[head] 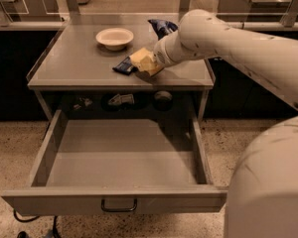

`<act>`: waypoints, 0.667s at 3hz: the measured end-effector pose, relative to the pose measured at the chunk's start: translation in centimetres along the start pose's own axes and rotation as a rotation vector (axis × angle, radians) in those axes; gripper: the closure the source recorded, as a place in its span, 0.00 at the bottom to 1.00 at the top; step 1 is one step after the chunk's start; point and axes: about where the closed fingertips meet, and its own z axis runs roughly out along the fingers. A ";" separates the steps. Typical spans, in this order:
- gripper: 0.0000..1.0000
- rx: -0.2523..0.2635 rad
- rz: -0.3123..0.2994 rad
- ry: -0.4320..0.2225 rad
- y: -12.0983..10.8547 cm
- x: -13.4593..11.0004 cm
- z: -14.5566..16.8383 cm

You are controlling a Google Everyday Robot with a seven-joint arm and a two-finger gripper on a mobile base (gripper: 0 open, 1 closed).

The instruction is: Pick sponge from top drawer and place on counter

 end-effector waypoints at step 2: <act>1.00 0.028 0.077 0.002 -3.4 4.6 0.9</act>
Offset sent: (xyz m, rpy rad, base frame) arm 0.0284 -0.1060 -0.0946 0.0868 0.0294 -0.1005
